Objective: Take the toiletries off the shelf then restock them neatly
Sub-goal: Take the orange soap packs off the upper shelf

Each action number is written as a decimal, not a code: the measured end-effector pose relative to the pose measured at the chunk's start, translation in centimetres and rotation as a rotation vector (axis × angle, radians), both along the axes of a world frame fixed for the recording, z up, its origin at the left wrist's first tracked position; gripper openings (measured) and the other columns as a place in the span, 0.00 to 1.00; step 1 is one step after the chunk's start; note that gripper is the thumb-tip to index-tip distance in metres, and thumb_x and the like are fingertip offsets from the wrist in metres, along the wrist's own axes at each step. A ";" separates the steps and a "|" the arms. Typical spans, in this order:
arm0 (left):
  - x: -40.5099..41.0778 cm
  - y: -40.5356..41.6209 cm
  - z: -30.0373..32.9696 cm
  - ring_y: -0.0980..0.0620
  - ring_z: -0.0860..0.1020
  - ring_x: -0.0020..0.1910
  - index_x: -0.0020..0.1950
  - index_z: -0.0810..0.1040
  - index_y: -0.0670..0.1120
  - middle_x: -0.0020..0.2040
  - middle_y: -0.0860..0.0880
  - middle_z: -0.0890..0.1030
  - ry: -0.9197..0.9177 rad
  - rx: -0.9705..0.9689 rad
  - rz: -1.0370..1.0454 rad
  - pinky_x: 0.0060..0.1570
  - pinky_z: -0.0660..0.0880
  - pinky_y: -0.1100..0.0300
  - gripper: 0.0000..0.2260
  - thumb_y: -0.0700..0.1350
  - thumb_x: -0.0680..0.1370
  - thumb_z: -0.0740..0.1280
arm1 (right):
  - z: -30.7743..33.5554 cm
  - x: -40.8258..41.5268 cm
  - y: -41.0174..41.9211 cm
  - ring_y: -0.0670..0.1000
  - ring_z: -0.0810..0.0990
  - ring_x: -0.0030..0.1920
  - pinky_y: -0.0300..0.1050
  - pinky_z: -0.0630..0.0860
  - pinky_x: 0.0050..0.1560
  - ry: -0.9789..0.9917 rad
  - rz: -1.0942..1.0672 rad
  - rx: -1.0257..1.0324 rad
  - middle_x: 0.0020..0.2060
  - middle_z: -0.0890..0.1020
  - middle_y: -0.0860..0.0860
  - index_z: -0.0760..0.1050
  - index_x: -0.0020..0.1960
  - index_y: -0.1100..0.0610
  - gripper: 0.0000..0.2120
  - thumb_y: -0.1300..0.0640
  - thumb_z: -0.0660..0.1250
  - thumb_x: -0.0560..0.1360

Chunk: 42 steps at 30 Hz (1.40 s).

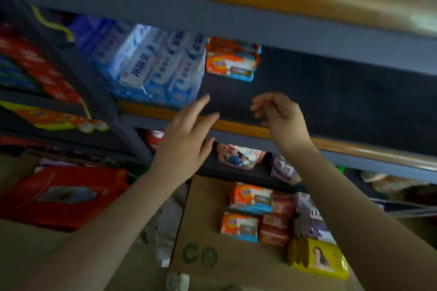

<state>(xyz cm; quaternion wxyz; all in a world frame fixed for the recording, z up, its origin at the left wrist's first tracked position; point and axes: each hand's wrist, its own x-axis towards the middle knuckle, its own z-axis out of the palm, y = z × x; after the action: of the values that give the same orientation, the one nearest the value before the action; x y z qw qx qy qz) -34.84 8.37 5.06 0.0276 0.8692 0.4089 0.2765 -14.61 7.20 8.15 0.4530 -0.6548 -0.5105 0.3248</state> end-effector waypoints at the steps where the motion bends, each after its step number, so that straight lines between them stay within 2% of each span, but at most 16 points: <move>1: -0.3 1.4 1.2 0.40 0.64 0.68 0.67 0.72 0.44 0.72 0.40 0.63 0.089 0.063 0.046 0.63 0.67 0.45 0.23 0.46 0.73 0.68 | 0.3 -0.3 1.5 0.42 0.76 0.42 0.35 0.69 0.43 -0.097 -0.035 0.016 0.43 0.79 0.49 0.77 0.46 0.56 0.16 0.70 0.53 0.77; 4: -1.2 4.5 3.0 0.39 0.56 0.73 0.76 0.55 0.49 0.76 0.40 0.52 0.390 -0.071 0.167 0.69 0.59 0.45 0.39 0.56 0.71 0.70 | -0.4 -1.1 5.7 0.54 0.71 0.62 0.42 0.66 0.59 -0.525 -0.013 -0.019 0.63 0.72 0.57 0.71 0.64 0.61 0.18 0.68 0.55 0.76; 6: -1.7 5.7 2.3 0.43 0.50 0.75 0.77 0.42 0.48 0.77 0.43 0.48 0.488 -0.180 0.218 0.72 0.49 0.51 0.45 0.61 0.72 0.67 | -1.2 -1.7 7.6 0.59 0.53 0.74 0.47 0.53 0.71 -0.770 0.088 -0.145 0.74 0.55 0.58 0.55 0.74 0.61 0.25 0.64 0.55 0.78; 7: -2.0 5.9 1.8 0.44 0.50 0.75 0.77 0.42 0.47 0.77 0.43 0.48 0.496 -0.176 0.215 0.72 0.47 0.53 0.46 0.61 0.72 0.67 | -1.5 -2.0 8.4 0.58 0.45 0.75 0.48 0.45 0.73 -0.858 0.109 -0.192 0.76 0.48 0.57 0.48 0.76 0.61 0.28 0.62 0.55 0.78; 9: -2.5 6.0 1.0 0.42 0.55 0.74 0.76 0.50 0.43 0.76 0.41 0.55 0.501 -0.114 0.182 0.72 0.50 0.52 0.45 0.57 0.69 0.72 | -1.7 -2.2 9.6 0.57 0.39 0.75 0.49 0.40 0.74 -0.902 0.083 -0.234 0.76 0.43 0.55 0.40 0.76 0.60 0.32 0.61 0.55 0.79; 13: -2.9 6.5 -0.2 0.38 0.69 0.66 0.70 0.67 0.40 0.67 0.39 0.71 0.417 0.006 0.166 0.64 0.66 0.46 0.44 0.51 0.59 0.80 | -1.9 -1.9 10.4 0.62 0.51 0.73 0.54 0.53 0.72 -0.975 -0.061 -0.179 0.74 0.55 0.58 0.48 0.76 0.58 0.32 0.61 0.59 0.77; 15: -3.0 6.6 -0.4 0.38 0.70 0.66 0.69 0.68 0.40 0.67 0.39 0.71 0.383 0.060 0.146 0.64 0.66 0.46 0.44 0.49 0.58 0.80 | -2.0 -1.9 10.5 0.64 0.59 0.69 0.56 0.59 0.67 -1.111 -0.107 -0.124 0.70 0.60 0.61 0.55 0.74 0.58 0.29 0.62 0.61 0.76; 19: -3.2 6.8 -0.9 0.39 0.69 0.66 0.70 0.67 0.41 0.67 0.39 0.71 0.355 0.095 0.147 0.65 0.65 0.46 0.43 0.49 0.59 0.80 | -2.9 -2.2 11.4 0.63 0.58 0.69 0.57 0.61 0.65 -1.162 -0.090 -0.163 0.71 0.60 0.61 0.60 0.71 0.58 0.25 0.62 0.62 0.76; 24: -3.2 6.9 -1.0 0.38 0.69 0.67 0.71 0.66 0.41 0.68 0.38 0.70 0.375 0.040 0.149 0.65 0.65 0.46 0.46 0.50 0.57 0.81 | -2.1 -1.8 10.0 0.60 0.71 0.61 0.52 0.72 0.50 -0.872 -0.075 -0.069 0.62 0.73 0.58 0.66 0.67 0.59 0.20 0.53 0.62 0.77; 27: -2.9 7.0 -0.1 0.39 0.62 0.71 0.74 0.59 0.42 0.72 0.39 0.63 0.381 -0.062 0.111 0.68 0.58 0.48 0.48 0.55 0.62 0.78 | -0.3 -1.8 6.7 0.56 0.75 0.56 0.45 0.73 0.50 -0.643 -0.044 0.032 0.58 0.76 0.56 0.70 0.65 0.59 0.20 0.51 0.66 0.76; 28: -2.9 6.9 0.5 0.41 0.59 0.73 0.75 0.56 0.43 0.74 0.40 0.60 0.316 -0.133 0.096 0.70 0.54 0.50 0.46 0.57 0.65 0.75 | 0.4 -1.8 5.4 0.52 0.76 0.54 0.40 0.72 0.49 -0.569 -0.022 0.043 0.56 0.77 0.53 0.71 0.64 0.58 0.21 0.51 0.67 0.75; 30: -2.4 6.7 2.5 0.48 0.55 0.74 0.76 0.52 0.43 0.75 0.43 0.58 0.017 -0.352 0.061 0.69 0.52 0.59 0.42 0.58 0.70 0.70 | 1.5 -2.0 2.7 0.45 0.77 0.47 0.30 0.71 0.44 -0.323 0.021 0.014 0.49 0.77 0.48 0.73 0.61 0.57 0.19 0.53 0.69 0.73; 33: -1.7 5.2 4.4 0.65 0.65 0.63 0.71 0.62 0.49 0.66 0.52 0.69 -0.430 -0.500 -0.089 0.61 0.62 0.74 0.30 0.52 0.73 0.69 | 0.9 -2.6 -0.3 0.42 0.81 0.41 0.34 0.75 0.41 0.316 0.166 -0.058 0.40 0.83 0.46 0.76 0.52 0.57 0.11 0.57 0.69 0.70; 35: -1.5 3.7 4.4 0.66 0.74 0.55 0.65 0.70 0.55 0.59 0.59 0.75 -0.609 -0.635 -0.209 0.53 0.71 0.72 0.21 0.51 0.72 0.69 | -1.1 -2.9 -1.9 0.45 0.82 0.43 0.38 0.78 0.43 0.530 0.208 -0.084 0.42 0.84 0.48 0.78 0.49 0.54 0.12 0.54 0.73 0.67; 39: -1.7 1.1 3.1 0.67 0.74 0.56 0.62 0.71 0.59 0.56 0.68 0.75 -0.554 -0.617 -0.296 0.55 0.71 0.69 0.21 0.50 0.70 0.69 | -4.0 -3.4 -4.4 0.49 0.81 0.49 0.42 0.78 0.50 0.809 0.250 -0.141 0.47 0.83 0.51 0.80 0.51 0.52 0.23 0.50 0.80 0.58; 42: -1.6 0.0 1.8 0.66 0.74 0.56 0.59 0.73 0.59 0.56 0.65 0.75 -0.503 -0.627 -0.287 0.55 0.71 0.68 0.19 0.52 0.69 0.70 | -4.4 -3.0 -6.0 0.49 0.81 0.49 0.42 0.78 0.50 0.817 0.206 -0.229 0.46 0.83 0.51 0.76 0.52 0.57 0.30 0.50 0.82 0.54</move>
<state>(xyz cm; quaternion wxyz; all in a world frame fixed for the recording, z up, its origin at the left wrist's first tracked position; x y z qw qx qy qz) -36.46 8.40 6.85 0.4275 0.7724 0.3284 0.3357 -17.60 1.22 3.75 0.5073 -0.4644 -0.3126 0.6552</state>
